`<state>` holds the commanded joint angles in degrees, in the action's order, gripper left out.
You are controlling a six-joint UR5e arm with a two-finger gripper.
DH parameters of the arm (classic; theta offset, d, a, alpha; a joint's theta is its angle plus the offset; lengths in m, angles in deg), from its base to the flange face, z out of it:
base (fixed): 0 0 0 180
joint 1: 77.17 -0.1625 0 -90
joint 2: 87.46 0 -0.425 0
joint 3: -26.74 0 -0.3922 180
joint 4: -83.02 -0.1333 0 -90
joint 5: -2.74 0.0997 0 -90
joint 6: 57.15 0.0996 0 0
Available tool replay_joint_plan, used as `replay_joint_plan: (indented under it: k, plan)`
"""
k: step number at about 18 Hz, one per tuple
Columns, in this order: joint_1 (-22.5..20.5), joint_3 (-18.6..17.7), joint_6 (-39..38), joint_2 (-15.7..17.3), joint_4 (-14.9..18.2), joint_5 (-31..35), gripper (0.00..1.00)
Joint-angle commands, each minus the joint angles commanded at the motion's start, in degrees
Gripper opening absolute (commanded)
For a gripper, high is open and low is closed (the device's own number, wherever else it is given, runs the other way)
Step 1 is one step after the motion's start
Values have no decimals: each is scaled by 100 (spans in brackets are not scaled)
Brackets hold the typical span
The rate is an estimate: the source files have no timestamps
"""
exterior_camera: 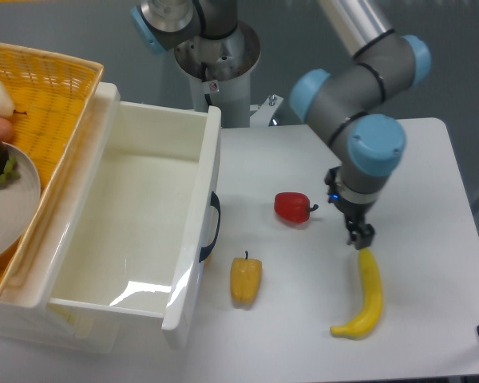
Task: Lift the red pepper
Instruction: 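Move the open gripper over to the red bell pepper and lower it, then close the gripper around the red bell pepper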
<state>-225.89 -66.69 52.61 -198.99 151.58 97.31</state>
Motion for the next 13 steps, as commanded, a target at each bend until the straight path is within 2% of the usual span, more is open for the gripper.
replay_joint_plan:
  k: [6,13]
  plan:
    - [0,-378,388,9,18,-140,100]
    - [-35,-642,572,-35,18,-202,100]
